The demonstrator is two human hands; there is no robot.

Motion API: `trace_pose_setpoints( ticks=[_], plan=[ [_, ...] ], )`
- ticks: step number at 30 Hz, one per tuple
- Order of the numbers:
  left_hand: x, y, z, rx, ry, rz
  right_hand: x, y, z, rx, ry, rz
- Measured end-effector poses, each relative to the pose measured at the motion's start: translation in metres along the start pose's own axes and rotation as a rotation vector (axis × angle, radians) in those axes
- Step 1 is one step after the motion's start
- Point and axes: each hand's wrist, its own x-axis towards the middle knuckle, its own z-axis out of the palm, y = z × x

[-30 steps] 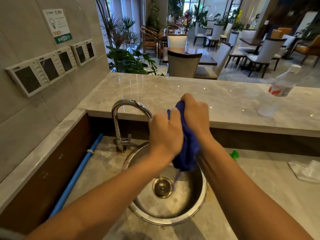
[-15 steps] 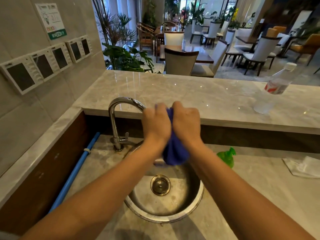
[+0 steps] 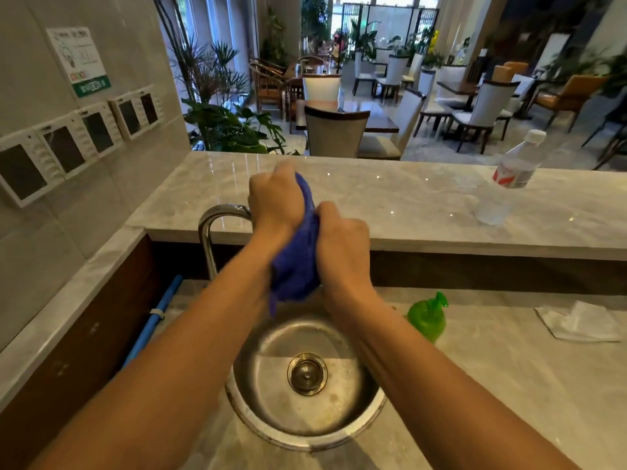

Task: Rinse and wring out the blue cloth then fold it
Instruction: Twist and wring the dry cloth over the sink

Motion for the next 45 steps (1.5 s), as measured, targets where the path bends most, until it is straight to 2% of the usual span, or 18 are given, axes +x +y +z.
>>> trace_pose_setpoints(
  ticks=[3, 5, 7, 9, 10, 12, 14, 18, 22, 26, 29, 30, 33, 35, 39, 41, 43, 45],
  plan=[
    [-0.032, -0.002, 0.011, -0.096, -0.041, 0.113, 0.03, -0.018, -0.012, 0.086, 0.071, 0.134],
    [-0.03, -0.001, 0.009, -0.121, -0.062, 0.095, 0.028, -0.02, -0.014, 0.076, 0.071, 0.097],
    [-0.004, 0.007, 0.006, -0.11, -0.005, 0.032, 0.014, -0.016, -0.007, -0.059, 0.021, 0.014],
    [0.002, 0.016, 0.005, -0.129, 0.044, 0.064, 0.019, -0.022, -0.005, 0.002, 0.019, -0.017],
    [-0.007, 0.018, 0.006, -0.118, 0.025, 0.107, 0.027, -0.03, -0.008, 0.08, 0.022, 0.051],
    [-0.033, 0.016, 0.01, -0.108, -0.037, 0.197, 0.041, -0.035, -0.02, 0.131, 0.093, -0.016],
    [-0.029, 0.025, 0.004, -0.136, -0.096, 0.192, 0.036, -0.035, -0.02, 0.219, 0.078, -0.033],
    [0.012, 0.049, 0.006, -0.174, 0.049, 0.084, 0.032, -0.058, -0.011, 0.15, 0.06, -0.108],
    [-0.014, 0.048, 0.012, -0.104, -0.058, 0.294, 0.061, -0.066, -0.033, 0.129, 0.086, -0.103],
    [0.014, 0.066, 0.014, -0.148, 0.026, 0.206, 0.034, -0.066, -0.024, 0.195, 0.085, -0.103],
    [-0.013, 0.06, 0.026, -0.19, -0.063, 0.335, 0.061, -0.076, -0.044, 0.268, 0.118, -0.011],
    [-0.02, 0.059, 0.025, -0.189, -0.103, 0.386, 0.064, -0.076, -0.049, 0.283, 0.116, -0.04],
    [0.007, 0.073, 0.022, -0.204, -0.026, 0.389, 0.046, -0.07, -0.039, 0.214, 0.05, -0.089],
    [0.014, 0.075, 0.024, -0.193, 0.02, 0.366, 0.052, -0.071, -0.038, 0.256, 0.065, -0.015],
    [-0.012, 0.06, 0.031, -0.042, -0.069, 0.534, 0.067, -0.073, -0.058, 0.163, 0.084, -0.096],
    [0.008, 0.066, 0.027, -0.079, -0.04, 0.416, 0.045, -0.064, -0.049, 0.227, 0.064, -0.038],
    [0.009, 0.063, 0.024, -0.116, 0.004, 0.305, 0.043, -0.058, -0.045, 0.068, 0.055, -0.111],
    [-0.016, 0.048, 0.03, -0.095, -0.019, 0.415, 0.057, -0.059, -0.05, 0.003, 0.022, -0.104]
  ],
)
